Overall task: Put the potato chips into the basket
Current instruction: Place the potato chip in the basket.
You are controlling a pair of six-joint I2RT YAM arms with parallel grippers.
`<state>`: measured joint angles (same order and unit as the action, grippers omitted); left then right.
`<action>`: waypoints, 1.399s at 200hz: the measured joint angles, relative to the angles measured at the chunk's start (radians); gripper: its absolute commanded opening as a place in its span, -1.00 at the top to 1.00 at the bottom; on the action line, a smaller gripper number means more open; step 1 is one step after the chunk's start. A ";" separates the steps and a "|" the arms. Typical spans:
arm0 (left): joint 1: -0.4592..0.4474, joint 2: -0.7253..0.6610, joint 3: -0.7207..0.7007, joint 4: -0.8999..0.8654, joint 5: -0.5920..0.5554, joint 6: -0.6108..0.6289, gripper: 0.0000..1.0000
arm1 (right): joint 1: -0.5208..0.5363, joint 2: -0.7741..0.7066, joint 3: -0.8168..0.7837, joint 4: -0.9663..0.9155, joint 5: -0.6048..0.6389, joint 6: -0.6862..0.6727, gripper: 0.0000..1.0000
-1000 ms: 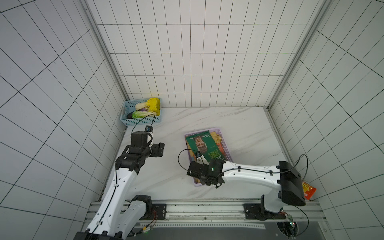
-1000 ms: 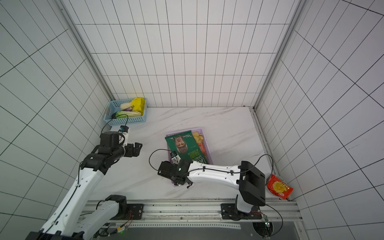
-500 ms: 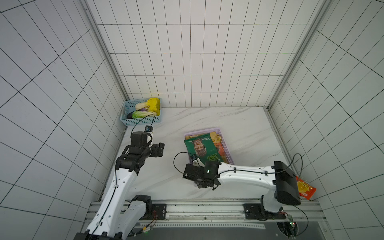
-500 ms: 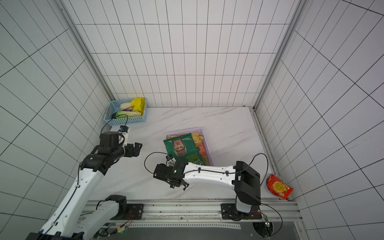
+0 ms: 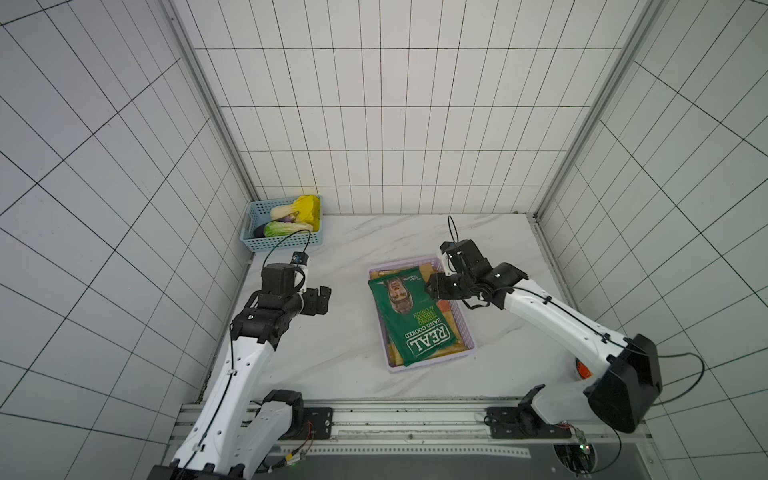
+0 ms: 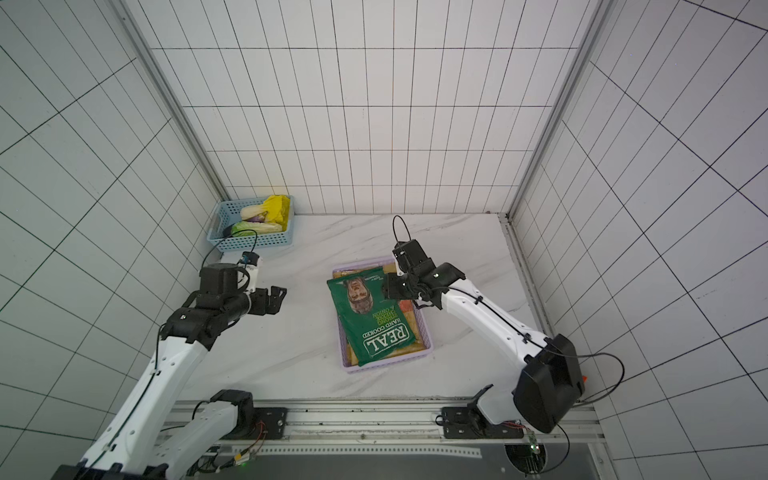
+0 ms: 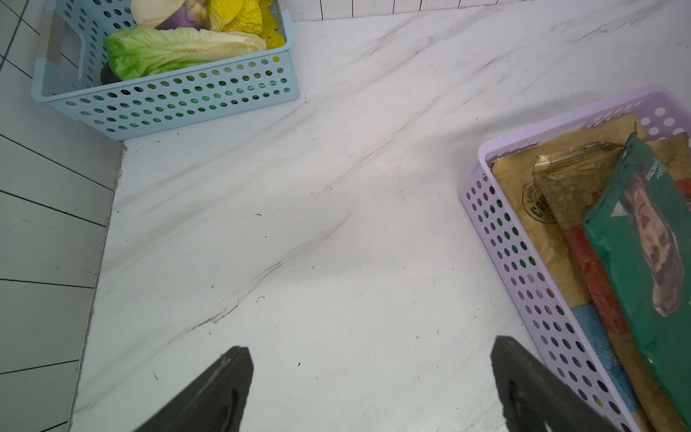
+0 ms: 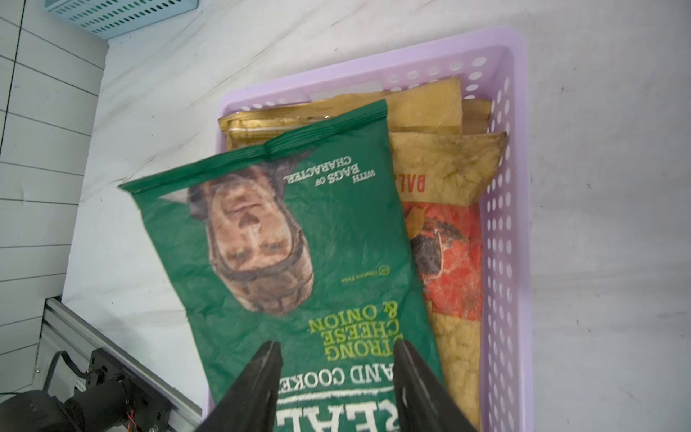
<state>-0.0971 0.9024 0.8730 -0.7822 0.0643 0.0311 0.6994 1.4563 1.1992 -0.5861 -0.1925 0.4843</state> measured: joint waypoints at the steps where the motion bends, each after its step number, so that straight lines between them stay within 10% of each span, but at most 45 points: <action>1: 0.000 0.000 0.000 0.000 0.000 0.000 -0.96 | -0.003 0.004 0.000 0.002 -0.004 -0.002 0.03; 138: 0.000 0.000 0.000 0.000 0.000 0.001 -0.96 | -0.176 0.423 0.164 0.171 -0.280 -0.101 0.35; 280: 0.000 0.000 -0.002 0.000 0.000 0.001 -0.96 | -0.177 0.445 0.174 0.230 -0.348 -0.048 0.43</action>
<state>-0.0971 0.9028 0.8707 -0.7822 0.0639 0.0319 0.5228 1.9011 1.3727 -0.3561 -0.5404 0.4362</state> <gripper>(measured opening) 0.981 0.289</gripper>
